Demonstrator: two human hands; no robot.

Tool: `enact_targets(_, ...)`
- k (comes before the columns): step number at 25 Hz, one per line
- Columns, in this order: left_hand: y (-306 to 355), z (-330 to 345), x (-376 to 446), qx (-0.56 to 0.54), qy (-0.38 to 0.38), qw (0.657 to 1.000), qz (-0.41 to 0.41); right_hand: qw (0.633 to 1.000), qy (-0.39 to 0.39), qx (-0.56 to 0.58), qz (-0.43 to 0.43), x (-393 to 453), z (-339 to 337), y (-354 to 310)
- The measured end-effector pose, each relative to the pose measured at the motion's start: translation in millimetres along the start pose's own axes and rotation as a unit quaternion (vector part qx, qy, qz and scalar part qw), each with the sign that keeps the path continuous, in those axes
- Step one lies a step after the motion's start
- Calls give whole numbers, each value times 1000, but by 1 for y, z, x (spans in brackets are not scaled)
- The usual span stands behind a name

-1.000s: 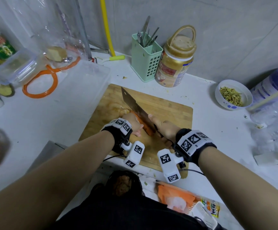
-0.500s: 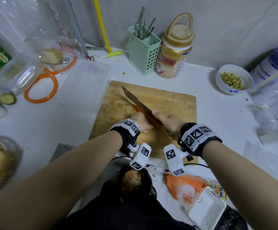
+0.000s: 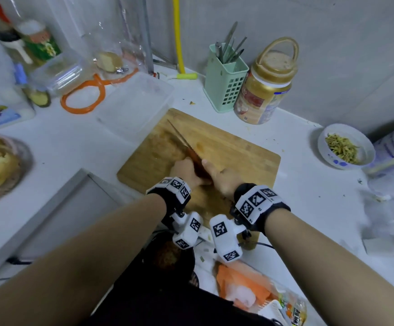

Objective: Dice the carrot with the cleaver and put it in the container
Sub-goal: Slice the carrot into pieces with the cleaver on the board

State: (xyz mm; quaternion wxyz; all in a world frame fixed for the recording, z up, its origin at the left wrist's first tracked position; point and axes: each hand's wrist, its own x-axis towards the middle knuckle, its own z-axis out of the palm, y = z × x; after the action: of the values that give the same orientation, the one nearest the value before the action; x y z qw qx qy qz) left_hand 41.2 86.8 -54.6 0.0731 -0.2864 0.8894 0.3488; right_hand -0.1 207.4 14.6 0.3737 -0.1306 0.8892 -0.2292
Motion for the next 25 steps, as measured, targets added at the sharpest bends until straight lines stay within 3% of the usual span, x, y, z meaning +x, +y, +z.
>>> enact_targets(6,7,8,-13,-16,20,999,36,999,-24,23,1,4,-8,3)
enact_targets(25,18,-20,-8,19,-10,1000,15,994,-92,21,49,21,-33,-2)
